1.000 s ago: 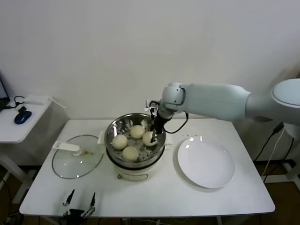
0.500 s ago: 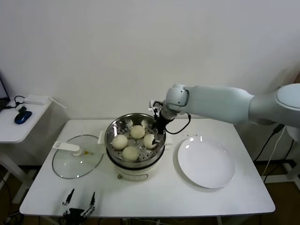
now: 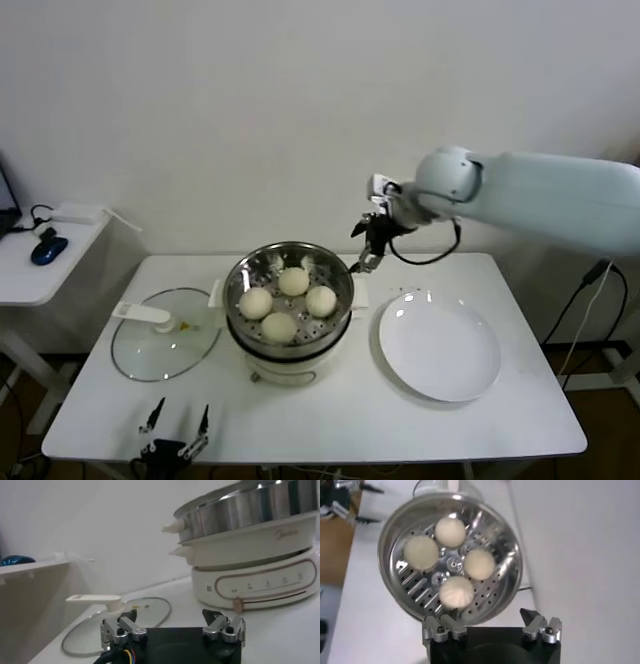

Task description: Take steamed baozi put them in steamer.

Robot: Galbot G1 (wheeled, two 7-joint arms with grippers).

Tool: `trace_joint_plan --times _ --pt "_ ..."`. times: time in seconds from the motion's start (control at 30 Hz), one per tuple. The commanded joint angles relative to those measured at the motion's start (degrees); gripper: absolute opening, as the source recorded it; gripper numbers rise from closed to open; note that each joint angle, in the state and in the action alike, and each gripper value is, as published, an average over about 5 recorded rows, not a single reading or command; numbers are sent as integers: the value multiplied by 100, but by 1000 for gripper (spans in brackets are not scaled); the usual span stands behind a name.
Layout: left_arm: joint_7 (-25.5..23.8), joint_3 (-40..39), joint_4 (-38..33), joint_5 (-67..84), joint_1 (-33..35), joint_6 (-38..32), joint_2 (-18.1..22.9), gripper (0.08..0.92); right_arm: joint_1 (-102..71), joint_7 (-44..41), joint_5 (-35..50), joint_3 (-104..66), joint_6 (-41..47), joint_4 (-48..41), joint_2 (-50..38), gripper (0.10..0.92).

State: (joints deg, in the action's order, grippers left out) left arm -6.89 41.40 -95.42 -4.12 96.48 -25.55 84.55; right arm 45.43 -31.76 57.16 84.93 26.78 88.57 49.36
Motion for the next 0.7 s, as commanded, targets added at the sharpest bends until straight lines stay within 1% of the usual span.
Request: trace_joint_plan --times 0.03,0.13,0.2,0.27,0.37,0.5,0.7 --pt "-35 -33 -71 -89 -3 13 28 823 -3412 2349 -466 -3266 -723 2436 -2774 823" --pt "-43 -33 -94 -196 10 -1 54 823 -6329 2521 -835 -5768 -1219 2686 -3120 823" --pt "-41 -28 -114 -268 23 -11 83 823 -8530 2530 -1100 -7685 -1551 2819 -3077 823" --pt "-40 -33 -140 -319 40 -21 121 823 -10621 2445 -1531 -9448 -1995 2919 -2771 823" --pt "-38 -62 -168 -346 60 -37 176 823 -12733 2207 -2142 -11135 -2820 2934 -1869 823" --pt "-34 -96 -190 -389 84 -53 234 823 -14130 1809 -2617 -11972 -3735 2827 -593 823" --pt "-18 -108 -207 -410 130 -61 264 823 -14840 1619 -3126 -12128 -4729 2581 813 823"
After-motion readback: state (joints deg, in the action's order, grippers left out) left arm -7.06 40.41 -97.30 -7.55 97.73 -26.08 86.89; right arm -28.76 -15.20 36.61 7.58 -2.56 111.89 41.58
